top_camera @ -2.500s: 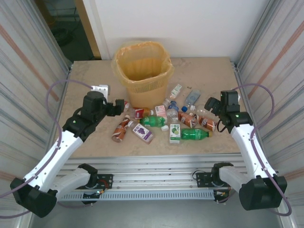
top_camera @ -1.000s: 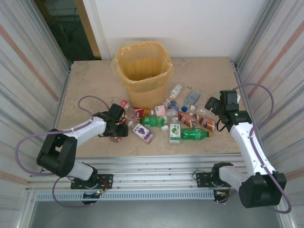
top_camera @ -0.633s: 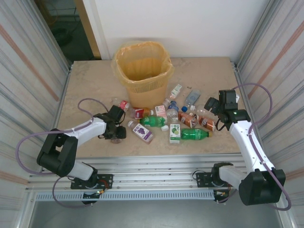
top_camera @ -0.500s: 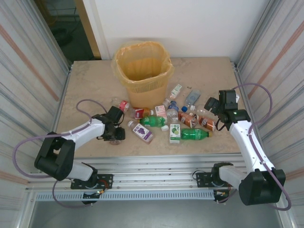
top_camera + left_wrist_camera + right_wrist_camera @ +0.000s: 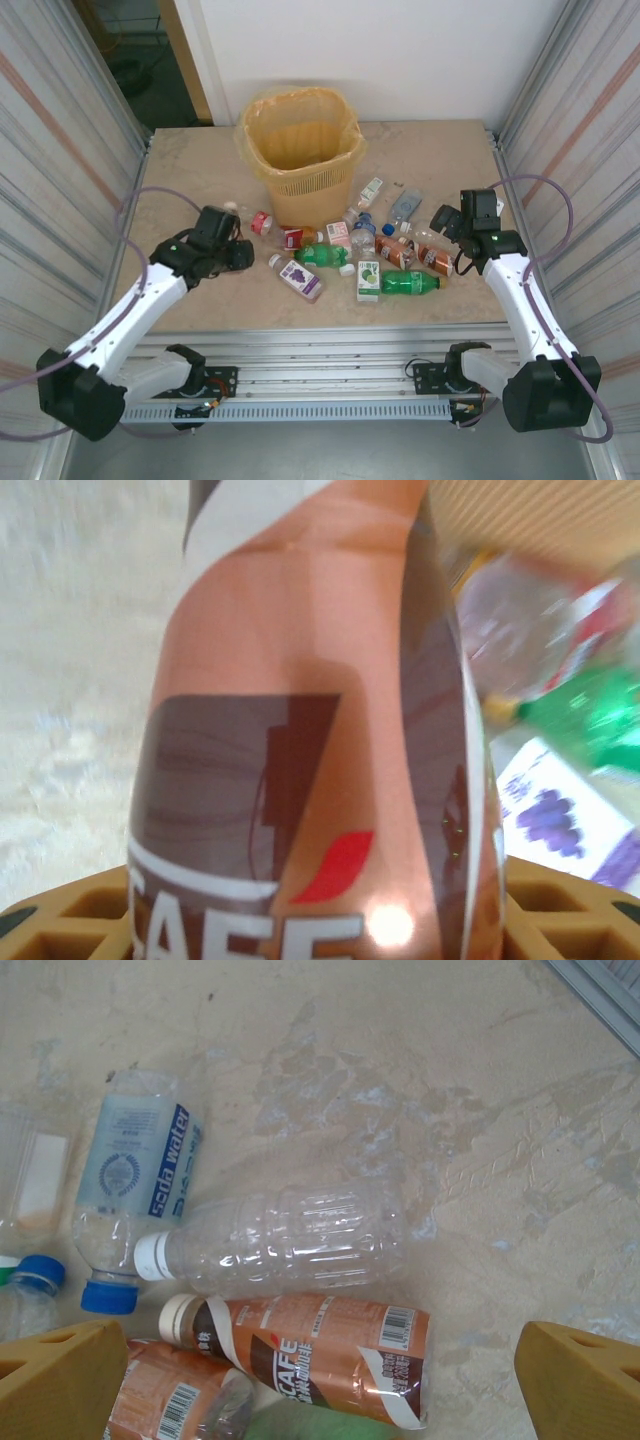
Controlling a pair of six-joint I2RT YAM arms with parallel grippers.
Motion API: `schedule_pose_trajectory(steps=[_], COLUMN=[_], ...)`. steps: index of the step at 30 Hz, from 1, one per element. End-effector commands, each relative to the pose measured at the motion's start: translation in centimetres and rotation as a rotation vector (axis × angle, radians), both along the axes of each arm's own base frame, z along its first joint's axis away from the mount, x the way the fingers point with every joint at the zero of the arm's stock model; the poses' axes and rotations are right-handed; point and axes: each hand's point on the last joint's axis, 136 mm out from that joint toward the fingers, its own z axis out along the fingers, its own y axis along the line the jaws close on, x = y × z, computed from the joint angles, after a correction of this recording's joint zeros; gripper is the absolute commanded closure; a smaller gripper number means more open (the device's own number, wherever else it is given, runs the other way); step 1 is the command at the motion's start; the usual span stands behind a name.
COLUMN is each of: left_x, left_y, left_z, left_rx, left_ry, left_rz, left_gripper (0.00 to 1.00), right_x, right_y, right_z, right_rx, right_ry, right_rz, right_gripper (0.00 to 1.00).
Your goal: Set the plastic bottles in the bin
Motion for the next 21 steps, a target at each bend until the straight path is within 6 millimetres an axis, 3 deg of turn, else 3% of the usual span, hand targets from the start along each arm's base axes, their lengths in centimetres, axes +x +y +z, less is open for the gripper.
schedule_pose_trajectory(steps=[1, 5, 11, 15, 21], left_x=[1.9, 3.9, 7.4, 10.2, 15.0], left_y=[-0.6, -2.1, -4.7, -6.8, -10.2], left_z=[6.7, 13.1, 20.8, 24.4, 26.5], left_rx=[-0.042, -0.108, -0.213, -0.238, -0.273], left_ry=[-0.208, -0.401, -0.623, -0.691, -0.701], left_rz=[-0.046, -0.096, -0.136, -0.179, -0.232], left_gripper=[0.47, 0.47, 0.47, 0.47, 0.47], right_x=[-0.2, -0.3, -0.5, -0.7, -0.9], right_y=[-0.1, -0.1, 0.1, 0.0, -0.1], right_z=[0.0, -0.1, 0.1, 0.3, 0.9], right_rx=[0.008, 0.015, 0.027, 0.02, 0.017], right_ry=[-0.016, -0.015, -0.028, -0.029, -0.043], right_rz=[-0.031, -0.031, -0.03, -0.031, -0.034], right_gripper=[0.02, 0.02, 0.02, 0.02, 0.02])
